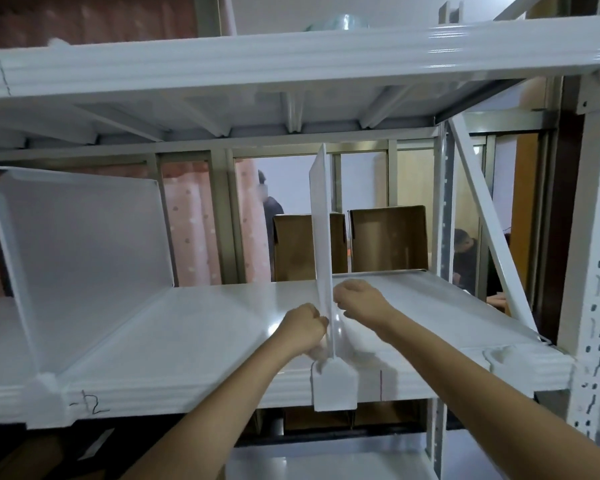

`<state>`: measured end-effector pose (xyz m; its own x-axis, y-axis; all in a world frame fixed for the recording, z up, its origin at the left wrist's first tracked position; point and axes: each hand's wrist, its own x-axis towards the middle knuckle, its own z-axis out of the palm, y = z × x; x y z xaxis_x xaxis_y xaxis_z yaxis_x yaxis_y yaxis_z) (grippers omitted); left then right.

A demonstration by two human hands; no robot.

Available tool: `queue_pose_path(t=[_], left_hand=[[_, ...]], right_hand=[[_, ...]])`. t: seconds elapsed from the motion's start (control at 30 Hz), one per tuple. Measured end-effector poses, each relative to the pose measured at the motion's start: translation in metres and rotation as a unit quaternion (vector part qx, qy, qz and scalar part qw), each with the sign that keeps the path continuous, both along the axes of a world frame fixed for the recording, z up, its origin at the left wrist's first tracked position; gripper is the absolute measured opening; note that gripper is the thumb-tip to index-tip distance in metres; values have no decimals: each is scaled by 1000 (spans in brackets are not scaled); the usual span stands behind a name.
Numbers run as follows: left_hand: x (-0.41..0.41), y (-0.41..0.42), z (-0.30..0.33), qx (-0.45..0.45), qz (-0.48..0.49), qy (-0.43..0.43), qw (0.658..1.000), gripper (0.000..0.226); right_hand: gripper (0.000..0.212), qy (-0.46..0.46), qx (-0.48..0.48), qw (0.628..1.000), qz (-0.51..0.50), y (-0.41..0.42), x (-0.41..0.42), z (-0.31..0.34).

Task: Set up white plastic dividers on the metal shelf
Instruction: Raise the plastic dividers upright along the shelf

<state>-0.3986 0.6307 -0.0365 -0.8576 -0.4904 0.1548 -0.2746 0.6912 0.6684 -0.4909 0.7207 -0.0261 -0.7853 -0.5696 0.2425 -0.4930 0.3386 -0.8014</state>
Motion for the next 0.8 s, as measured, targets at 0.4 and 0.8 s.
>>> queue_pose_path(t=[0.4, 0.8], left_hand=[[65, 67, 34, -203, -141, -138, 959, 25], [67, 61, 1, -215, -117, 36, 969, 21]], right_hand=[[68, 177, 333, 925, -51, 71, 13, -6], [42, 204, 386, 891, -126, 50, 41, -28]])
